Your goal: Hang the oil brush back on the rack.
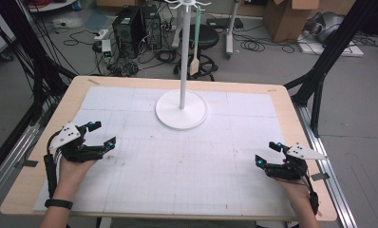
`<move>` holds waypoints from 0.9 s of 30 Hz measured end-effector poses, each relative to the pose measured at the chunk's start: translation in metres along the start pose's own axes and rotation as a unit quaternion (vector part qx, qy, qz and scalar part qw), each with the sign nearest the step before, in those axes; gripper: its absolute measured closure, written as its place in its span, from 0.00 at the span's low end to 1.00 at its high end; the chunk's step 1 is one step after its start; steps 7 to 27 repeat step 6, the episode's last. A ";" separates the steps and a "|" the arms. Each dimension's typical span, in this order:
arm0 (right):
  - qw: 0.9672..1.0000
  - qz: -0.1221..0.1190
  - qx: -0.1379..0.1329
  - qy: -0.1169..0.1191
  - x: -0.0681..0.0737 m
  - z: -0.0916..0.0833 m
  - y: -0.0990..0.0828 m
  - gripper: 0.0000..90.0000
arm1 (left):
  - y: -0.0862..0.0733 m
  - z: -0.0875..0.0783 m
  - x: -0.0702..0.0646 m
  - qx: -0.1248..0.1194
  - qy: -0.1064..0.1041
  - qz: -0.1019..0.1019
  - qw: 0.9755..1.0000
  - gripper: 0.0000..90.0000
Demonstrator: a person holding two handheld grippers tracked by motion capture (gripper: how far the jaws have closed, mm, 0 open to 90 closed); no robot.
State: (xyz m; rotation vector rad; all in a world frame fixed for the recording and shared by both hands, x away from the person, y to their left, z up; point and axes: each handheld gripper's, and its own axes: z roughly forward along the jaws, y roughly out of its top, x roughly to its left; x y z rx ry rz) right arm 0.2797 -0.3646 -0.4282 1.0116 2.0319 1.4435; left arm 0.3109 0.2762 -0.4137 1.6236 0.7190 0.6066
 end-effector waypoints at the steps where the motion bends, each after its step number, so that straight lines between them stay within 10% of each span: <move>1: 1.000 0.000 0.000 0.000 0.000 0.000 0.000 0.19 | 0.000 0.000 0.000 0.000 0.000 0.000 1.000 0.16; 27: 1.000 0.000 -0.002 -0.001 -0.001 0.000 0.000 0.19 | 0.001 0.000 0.000 0.000 0.000 0.000 1.000 0.16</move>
